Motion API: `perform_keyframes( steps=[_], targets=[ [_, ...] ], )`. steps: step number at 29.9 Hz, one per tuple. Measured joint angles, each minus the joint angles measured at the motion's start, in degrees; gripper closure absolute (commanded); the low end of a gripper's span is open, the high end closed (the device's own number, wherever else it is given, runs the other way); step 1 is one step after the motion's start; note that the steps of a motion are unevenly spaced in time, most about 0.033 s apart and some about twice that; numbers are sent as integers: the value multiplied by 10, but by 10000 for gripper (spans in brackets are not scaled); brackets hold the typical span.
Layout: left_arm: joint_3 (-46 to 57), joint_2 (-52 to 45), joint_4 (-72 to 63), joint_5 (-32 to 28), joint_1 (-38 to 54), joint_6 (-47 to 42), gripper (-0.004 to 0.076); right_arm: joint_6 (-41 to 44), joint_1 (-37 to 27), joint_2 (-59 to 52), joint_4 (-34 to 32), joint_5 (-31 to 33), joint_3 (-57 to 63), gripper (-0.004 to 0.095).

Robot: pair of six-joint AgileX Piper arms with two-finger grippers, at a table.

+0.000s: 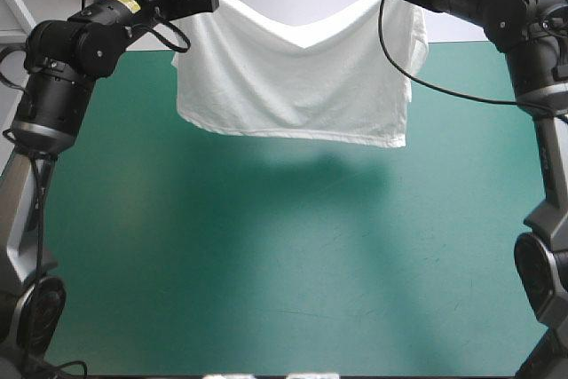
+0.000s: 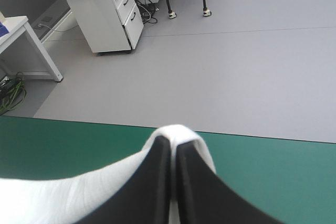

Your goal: Fold the cloth

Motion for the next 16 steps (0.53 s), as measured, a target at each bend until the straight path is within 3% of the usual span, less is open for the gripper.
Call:
perform_keyframes(
  steps=[6,11,16],
  targets=[
    [-80,81,-82,10,51,33,734,-58,-47,87,106,-8,-81,921],
    [-87,111,-112,66,61,52,734,-68,-55,102,115,30,-78,921],
    [-46,116,-125,120,62,54,734,-69,-55,99,112,72,0,921]
  ],
)
